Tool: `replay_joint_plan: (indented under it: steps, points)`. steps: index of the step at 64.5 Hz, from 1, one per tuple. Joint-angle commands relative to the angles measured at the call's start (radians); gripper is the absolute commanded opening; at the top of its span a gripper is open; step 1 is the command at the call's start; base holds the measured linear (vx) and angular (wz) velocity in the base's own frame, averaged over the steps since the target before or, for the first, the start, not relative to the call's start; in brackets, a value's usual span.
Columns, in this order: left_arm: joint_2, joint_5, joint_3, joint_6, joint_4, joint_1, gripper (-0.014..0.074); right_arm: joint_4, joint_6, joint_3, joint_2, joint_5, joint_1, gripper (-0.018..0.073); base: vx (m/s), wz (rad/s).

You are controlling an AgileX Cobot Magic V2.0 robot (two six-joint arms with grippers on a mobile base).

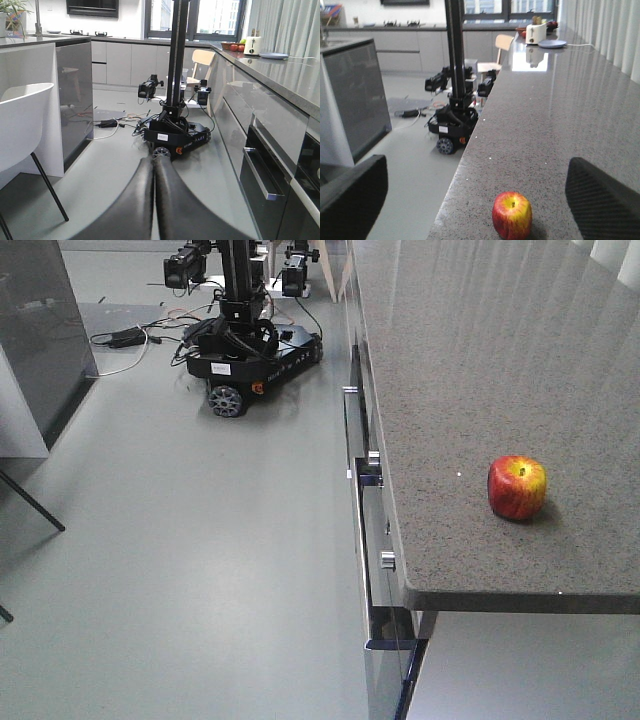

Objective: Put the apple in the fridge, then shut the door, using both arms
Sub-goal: 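Reach the right gripper down over the red-yellow apple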

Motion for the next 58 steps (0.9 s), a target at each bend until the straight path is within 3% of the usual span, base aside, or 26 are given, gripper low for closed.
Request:
replay_joint_plan:
  steps: [1,11,22,58]
  points:
    - [-0.016,-0.07,0.027,-0.009,0.0,-0.007,-0.0006,0.041,-0.067,-0.129,0.104,0.004,0.001,0.0703,0.0,0.0]
    - [-0.016,-0.07,0.027,-0.009,0.0,-0.007,-0.0006,0.099,-0.123,-0.285,0.299,0.109,0.001,0.0696,0.0,0.0]
    - [-0.016,-0.07,0.027,-0.009,0.0,-0.007,-0.0006,0.142,-0.143,-0.361,0.495,0.128,0.001,0.0689,0.0,0.0]
    - [-0.016,-0.07,0.027,-0.009,0.0,-0.007,-0.0006,0.139,-0.143,-0.445,0.907,-0.002,0.001,0.0673,0.0,0.0]
